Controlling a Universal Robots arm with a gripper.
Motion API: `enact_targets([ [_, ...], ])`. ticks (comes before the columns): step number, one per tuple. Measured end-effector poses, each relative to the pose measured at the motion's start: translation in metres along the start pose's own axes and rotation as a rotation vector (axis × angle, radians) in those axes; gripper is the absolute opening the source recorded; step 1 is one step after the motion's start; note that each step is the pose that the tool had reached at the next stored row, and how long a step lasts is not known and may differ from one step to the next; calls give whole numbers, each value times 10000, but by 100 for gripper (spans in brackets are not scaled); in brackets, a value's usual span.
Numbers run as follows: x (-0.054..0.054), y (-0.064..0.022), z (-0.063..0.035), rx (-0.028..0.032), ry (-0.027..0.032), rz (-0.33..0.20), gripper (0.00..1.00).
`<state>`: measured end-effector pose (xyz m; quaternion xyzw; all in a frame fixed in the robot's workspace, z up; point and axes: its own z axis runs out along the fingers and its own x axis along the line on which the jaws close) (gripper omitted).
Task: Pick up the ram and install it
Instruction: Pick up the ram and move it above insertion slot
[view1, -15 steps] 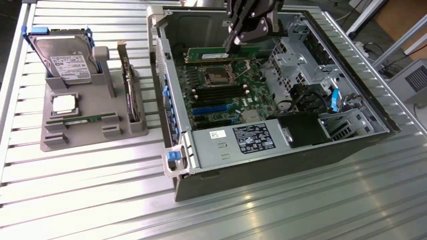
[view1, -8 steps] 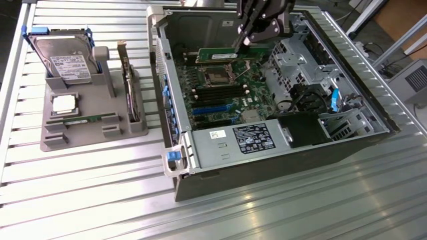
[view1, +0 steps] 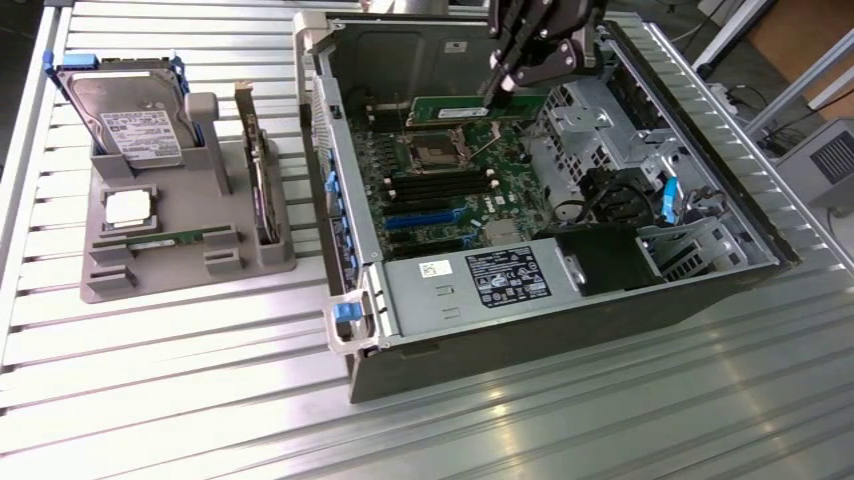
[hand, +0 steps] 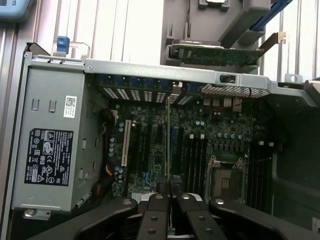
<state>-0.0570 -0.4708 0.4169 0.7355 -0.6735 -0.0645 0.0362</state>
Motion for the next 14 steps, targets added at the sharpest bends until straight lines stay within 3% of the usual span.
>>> enact_targets([
  [5, -5, -64, 0, -5, 3, 1, 12],
  [9, -148, -103, 3, -6, 12, -4, 12],
  [14, -223, -247, -6, -12, 16, -32, 12],
])
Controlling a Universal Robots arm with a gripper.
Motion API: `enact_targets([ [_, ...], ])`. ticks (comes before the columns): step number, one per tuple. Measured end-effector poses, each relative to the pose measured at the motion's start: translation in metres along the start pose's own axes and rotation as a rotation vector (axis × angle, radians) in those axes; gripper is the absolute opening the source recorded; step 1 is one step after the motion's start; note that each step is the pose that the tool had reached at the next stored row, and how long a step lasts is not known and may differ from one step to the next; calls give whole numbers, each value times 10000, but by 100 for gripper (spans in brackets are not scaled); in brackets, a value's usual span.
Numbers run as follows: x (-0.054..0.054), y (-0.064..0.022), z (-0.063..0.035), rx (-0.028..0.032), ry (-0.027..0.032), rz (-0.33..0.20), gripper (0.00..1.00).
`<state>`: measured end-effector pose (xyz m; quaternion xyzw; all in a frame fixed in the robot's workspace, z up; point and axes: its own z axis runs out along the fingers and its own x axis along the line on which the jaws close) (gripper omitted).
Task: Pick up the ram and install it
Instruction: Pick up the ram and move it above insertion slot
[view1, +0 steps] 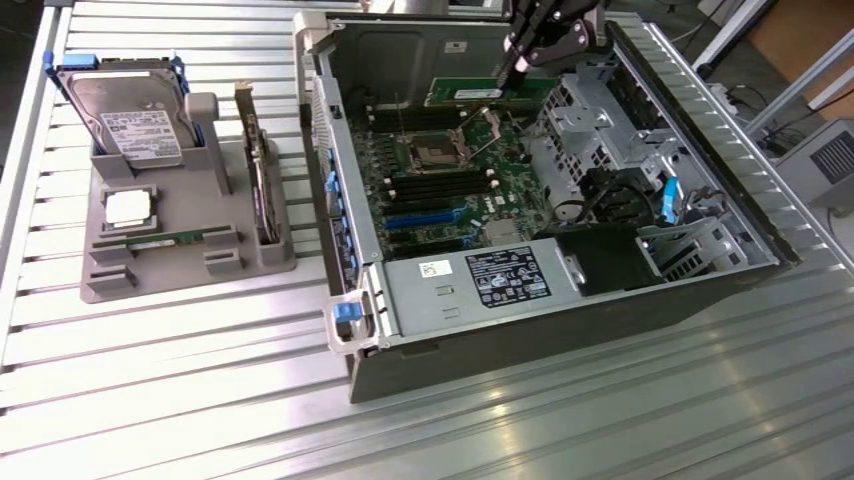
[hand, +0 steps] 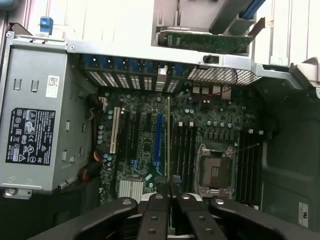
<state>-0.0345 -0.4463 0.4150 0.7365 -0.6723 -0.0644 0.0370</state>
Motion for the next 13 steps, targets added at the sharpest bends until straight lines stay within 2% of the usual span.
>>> enact_targets([
  [6, -51, -160, -10, -7, 5, -29, 12],
  [13, -70, -283, -16, -9, 6, -46, 12],
])
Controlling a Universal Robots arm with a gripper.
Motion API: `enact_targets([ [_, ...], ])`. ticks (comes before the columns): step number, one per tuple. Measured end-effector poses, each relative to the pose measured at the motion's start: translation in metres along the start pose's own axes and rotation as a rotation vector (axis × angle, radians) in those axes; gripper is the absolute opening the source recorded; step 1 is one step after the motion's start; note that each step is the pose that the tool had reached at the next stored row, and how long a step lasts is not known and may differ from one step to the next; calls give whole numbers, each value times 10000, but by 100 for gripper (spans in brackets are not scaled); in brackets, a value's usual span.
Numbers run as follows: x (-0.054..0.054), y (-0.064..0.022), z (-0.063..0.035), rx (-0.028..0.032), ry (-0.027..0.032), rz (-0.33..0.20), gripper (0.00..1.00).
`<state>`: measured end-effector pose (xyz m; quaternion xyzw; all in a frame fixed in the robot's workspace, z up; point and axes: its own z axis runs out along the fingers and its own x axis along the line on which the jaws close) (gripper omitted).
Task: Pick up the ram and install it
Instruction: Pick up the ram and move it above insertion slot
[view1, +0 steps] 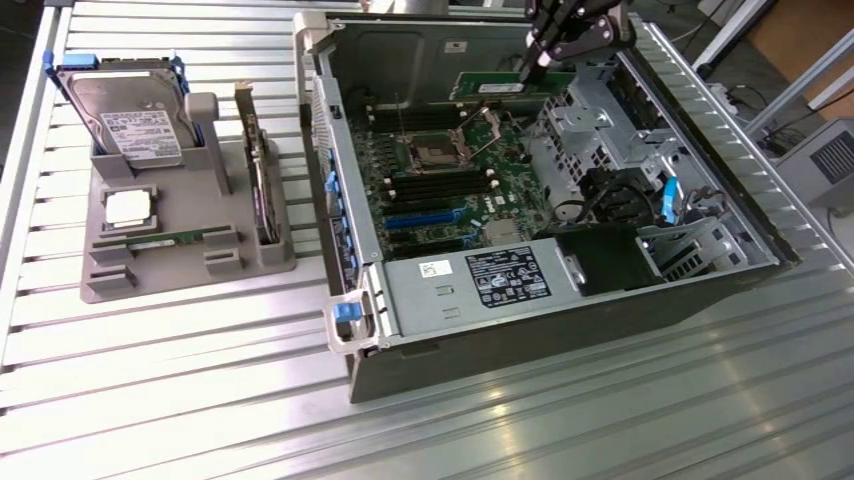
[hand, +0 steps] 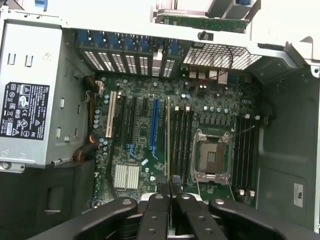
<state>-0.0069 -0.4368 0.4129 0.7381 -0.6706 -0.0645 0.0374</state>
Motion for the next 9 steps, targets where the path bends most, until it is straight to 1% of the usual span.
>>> enact_targets([
  [6, -9, -107, -4, -2, 1, -12, 12],
  [9, -11, -140, -5, -3, 1, -14, 12],
])
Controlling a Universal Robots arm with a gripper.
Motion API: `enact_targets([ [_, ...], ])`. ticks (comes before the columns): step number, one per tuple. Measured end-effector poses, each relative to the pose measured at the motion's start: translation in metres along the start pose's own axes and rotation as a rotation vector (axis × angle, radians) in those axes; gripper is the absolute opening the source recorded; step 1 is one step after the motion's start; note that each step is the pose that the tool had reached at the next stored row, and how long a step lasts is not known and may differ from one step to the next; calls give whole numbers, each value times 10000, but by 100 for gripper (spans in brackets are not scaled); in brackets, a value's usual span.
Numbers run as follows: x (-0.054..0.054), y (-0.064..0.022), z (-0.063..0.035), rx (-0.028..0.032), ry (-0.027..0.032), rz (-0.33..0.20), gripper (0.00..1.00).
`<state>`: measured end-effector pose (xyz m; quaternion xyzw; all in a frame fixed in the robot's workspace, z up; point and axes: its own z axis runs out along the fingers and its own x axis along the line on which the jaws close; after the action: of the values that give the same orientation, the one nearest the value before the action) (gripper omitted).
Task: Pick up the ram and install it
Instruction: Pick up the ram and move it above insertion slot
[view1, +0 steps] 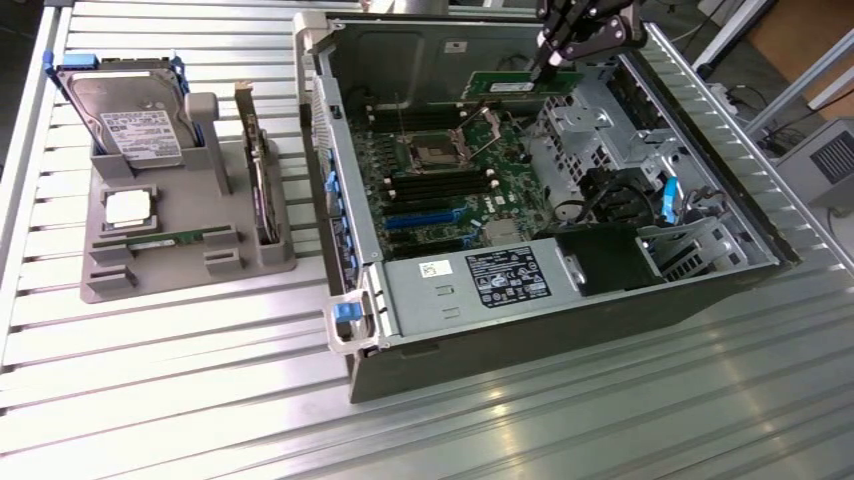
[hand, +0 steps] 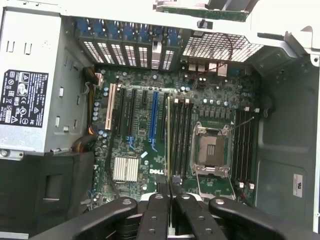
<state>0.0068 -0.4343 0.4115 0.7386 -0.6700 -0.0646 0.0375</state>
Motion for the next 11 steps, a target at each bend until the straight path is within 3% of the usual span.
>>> enact_targets([
  [11, -7, -144, -4, -4, 1, -12, 12],
])
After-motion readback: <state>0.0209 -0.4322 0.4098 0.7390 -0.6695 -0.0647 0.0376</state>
